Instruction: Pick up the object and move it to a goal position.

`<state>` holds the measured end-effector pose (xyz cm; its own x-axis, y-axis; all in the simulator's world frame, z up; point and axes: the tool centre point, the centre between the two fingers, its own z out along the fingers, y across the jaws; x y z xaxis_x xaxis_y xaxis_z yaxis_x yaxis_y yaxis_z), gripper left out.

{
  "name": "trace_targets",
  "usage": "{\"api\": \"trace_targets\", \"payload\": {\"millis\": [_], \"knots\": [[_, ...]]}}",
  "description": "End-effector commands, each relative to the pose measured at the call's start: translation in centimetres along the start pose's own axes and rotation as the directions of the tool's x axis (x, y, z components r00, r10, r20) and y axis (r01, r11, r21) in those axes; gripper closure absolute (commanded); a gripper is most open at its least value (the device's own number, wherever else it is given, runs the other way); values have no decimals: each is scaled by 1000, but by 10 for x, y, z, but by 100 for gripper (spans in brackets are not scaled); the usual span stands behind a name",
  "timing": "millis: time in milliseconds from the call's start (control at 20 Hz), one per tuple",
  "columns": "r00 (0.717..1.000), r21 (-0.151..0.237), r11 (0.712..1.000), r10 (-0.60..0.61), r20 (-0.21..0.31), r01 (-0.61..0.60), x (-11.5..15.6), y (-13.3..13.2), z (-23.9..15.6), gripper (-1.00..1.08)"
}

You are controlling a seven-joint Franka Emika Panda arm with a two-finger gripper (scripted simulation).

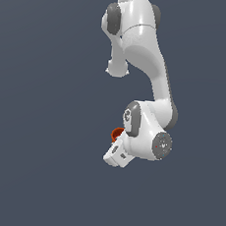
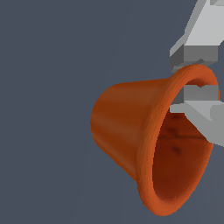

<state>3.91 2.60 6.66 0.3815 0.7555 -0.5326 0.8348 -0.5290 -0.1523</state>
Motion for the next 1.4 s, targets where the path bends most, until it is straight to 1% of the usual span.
{"api": "trace_targets", "payload": {"millis": [0, 200, 400, 1050, 1350], "knots": [[1000, 2, 1000, 1, 2, -1, -6, 1, 5, 108], [1000, 3, 1000, 1, 2, -1, -19, 2, 13, 108], [1000, 3, 1000, 1, 2, -1, -39, 4, 25, 108], [1000, 4, 1000, 1, 1, -1, -134, 15, 83, 108], [1000, 4, 1000, 1, 2, -1, -168, 20, 104, 108]]}}
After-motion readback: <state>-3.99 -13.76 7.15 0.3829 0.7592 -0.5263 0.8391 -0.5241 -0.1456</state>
